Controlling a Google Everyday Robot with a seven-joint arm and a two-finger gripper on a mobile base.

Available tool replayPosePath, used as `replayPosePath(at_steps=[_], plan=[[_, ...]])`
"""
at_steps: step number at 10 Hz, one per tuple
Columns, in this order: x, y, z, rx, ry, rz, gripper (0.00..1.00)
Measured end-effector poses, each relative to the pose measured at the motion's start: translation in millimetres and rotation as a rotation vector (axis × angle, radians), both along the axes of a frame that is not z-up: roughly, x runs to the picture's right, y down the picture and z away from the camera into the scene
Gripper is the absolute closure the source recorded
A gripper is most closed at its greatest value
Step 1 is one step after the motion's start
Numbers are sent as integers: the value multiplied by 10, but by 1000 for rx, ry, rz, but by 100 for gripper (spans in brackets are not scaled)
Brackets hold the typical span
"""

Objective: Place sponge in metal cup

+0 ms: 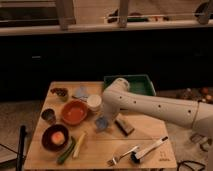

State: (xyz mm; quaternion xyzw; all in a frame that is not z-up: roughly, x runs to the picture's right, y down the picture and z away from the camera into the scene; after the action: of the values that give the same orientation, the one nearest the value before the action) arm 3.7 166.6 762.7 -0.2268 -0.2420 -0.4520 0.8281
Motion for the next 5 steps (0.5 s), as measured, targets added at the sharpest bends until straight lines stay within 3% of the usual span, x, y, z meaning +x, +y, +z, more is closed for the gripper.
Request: replayPosePath(at_steps=[5], plan=[[-152,-148,-313,44,-127,-165,100]])
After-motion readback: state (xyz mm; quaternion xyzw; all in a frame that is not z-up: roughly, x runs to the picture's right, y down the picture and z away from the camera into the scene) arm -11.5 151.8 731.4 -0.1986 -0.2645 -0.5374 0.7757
